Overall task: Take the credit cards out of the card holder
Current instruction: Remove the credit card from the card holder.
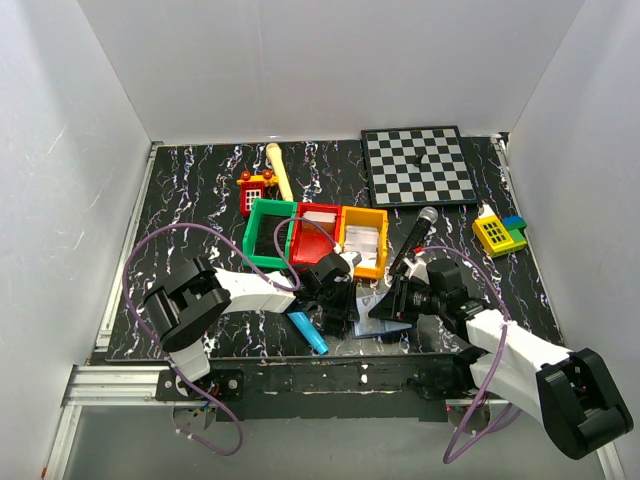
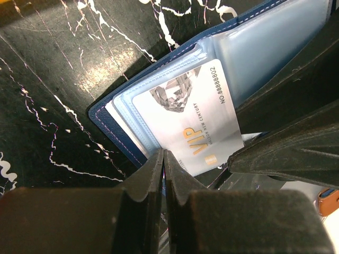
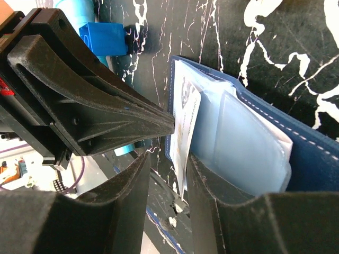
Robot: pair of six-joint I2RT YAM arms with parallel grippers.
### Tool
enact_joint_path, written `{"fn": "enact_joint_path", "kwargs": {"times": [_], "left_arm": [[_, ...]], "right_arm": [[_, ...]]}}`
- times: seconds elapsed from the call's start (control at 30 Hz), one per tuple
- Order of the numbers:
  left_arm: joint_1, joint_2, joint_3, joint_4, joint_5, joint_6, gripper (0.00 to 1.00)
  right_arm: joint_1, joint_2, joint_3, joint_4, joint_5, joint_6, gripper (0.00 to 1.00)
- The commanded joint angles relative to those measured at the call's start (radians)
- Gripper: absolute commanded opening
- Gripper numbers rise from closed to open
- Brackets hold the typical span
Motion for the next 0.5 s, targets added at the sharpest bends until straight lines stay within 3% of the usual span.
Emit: {"fn": "enact_joint_path", "kwargs": {"times": [0.0, 0.47], "left_arm": [[0.0, 0.015, -0.022, -0.007, -0.007, 0.006, 0.04], [0.001, 0.012, -0.025, -0.007, 0.002, 0.012, 0.05]], "right_arm": [[0.0, 0.026, -0.001, 0.073, -0.08, 0.001, 0.4], [-0.001, 0.089, 0.026, 0.07, -0.091, -0.013, 0.45]]}}
